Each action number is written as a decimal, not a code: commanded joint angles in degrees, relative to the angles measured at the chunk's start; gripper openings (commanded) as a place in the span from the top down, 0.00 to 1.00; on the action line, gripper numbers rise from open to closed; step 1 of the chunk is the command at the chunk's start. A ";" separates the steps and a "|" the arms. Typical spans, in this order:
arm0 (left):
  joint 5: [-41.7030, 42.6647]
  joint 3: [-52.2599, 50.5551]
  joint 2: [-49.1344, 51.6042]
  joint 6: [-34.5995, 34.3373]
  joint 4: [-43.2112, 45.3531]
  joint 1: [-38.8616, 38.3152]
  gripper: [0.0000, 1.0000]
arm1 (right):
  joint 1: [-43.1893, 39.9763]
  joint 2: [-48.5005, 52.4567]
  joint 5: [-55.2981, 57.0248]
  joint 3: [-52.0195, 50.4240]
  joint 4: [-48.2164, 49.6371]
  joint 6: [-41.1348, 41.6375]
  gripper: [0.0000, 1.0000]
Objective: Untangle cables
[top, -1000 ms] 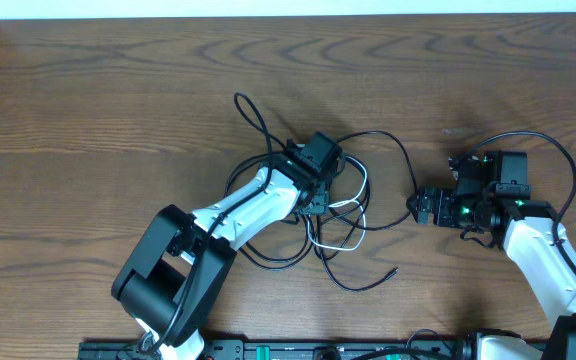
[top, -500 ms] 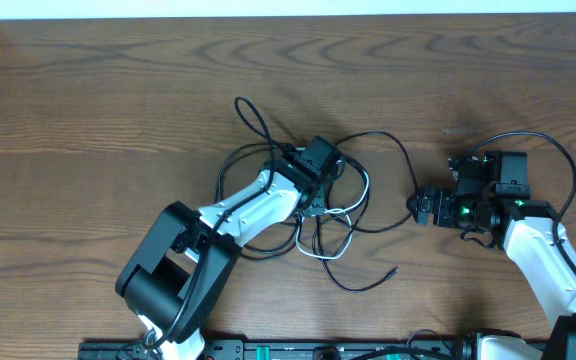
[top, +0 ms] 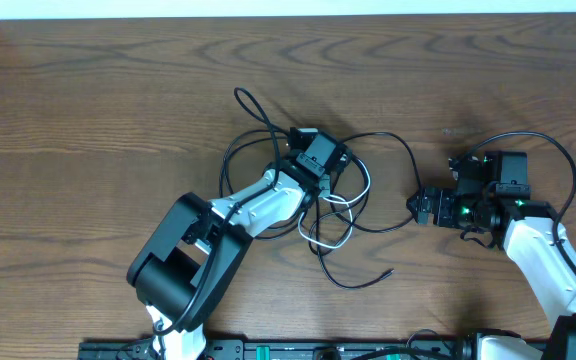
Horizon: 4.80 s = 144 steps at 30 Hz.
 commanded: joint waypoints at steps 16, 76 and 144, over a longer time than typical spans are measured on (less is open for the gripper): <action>9.68 31.02 5.11 6.47 -33.03 9.75 0.92 | -0.13 0.15 -0.15 -0.37 0.31 0.28 0.01; 5.42 31.78 14.80 2.71 -19.41 15.23 0.88 | -0.13 0.15 -0.13 -0.37 0.24 0.28 0.01; 2.60 33.40 12.20 9.29 -18.93 5.31 0.45 | -0.13 0.13 -0.20 -0.37 0.37 0.28 0.01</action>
